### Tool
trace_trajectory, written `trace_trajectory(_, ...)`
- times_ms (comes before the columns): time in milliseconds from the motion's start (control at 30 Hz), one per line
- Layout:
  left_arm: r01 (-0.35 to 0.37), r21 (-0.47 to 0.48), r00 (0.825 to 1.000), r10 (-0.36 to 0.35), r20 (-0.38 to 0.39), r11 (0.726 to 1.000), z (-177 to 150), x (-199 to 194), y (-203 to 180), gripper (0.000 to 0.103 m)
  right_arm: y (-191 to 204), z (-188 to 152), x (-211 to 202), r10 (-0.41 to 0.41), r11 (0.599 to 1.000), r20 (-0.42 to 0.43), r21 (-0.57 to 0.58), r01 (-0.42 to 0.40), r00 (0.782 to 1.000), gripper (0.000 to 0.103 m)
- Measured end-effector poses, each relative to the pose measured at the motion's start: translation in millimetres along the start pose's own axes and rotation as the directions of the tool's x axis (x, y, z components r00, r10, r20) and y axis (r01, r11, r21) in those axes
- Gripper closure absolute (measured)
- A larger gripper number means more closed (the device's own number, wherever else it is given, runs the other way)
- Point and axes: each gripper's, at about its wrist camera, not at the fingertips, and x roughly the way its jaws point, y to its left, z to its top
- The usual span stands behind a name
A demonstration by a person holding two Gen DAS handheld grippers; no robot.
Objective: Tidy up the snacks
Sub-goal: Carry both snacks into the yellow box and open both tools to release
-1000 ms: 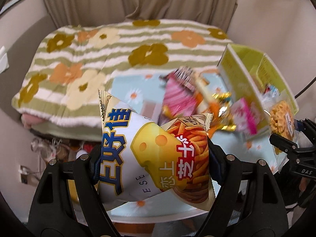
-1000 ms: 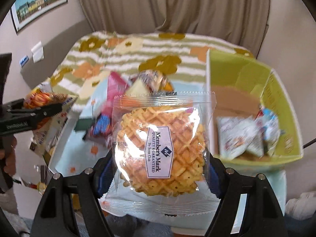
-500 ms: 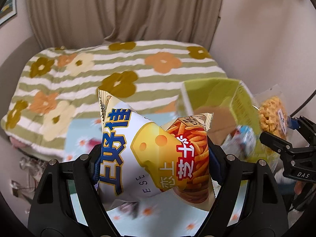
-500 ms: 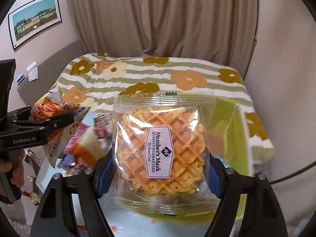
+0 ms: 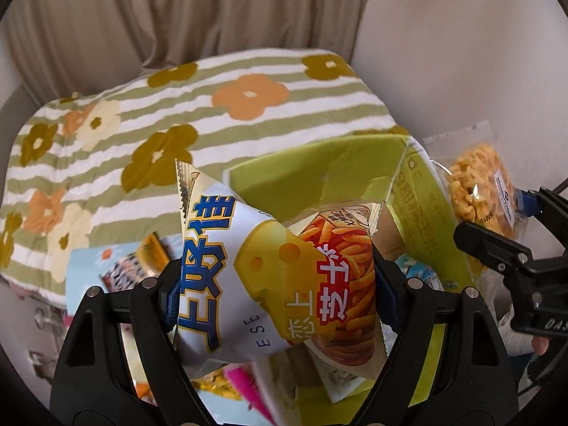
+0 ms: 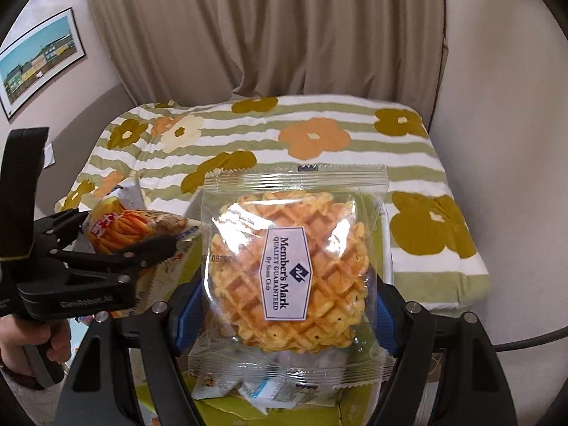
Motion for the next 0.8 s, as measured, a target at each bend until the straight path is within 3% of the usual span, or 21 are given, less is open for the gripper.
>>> trace_trajectory(167,-0.012,0.092,1.0,0.013,-0.01,0.996,14,25,-20,0.018,-17,1,12,-0.016,0.999,-0.028,0.038,0.017,0.999,0.029)
trace_trajectory(267,-0.04,0.13,0.999,0.044,-0.028,0.991,19,38,-28,0.0,-23,2,16,-0.031,0.998,-0.033,0.047,0.032,0.999,0.029)
trace_trajectory(433,-0.056,0.165,0.998,0.062,-0.032,0.985,14,39,-30,0.0,-26,3,18,-0.041,0.996,-0.042,0.082,0.044,0.998,0.029)
trace_trajectory(667,-0.043,0.121,0.998,0.049,-0.043,0.992,3,23,-12,0.0,-25,1,21,-0.041,0.993,-0.061,0.105,0.047,0.997,0.029)
trace_trajectory(800,-0.072,0.102,0.996,0.077,-0.039,0.992,-8,13,2,0.0,-26,2,30,-0.04,0.992,-0.083,0.12,0.049,0.996,0.029)
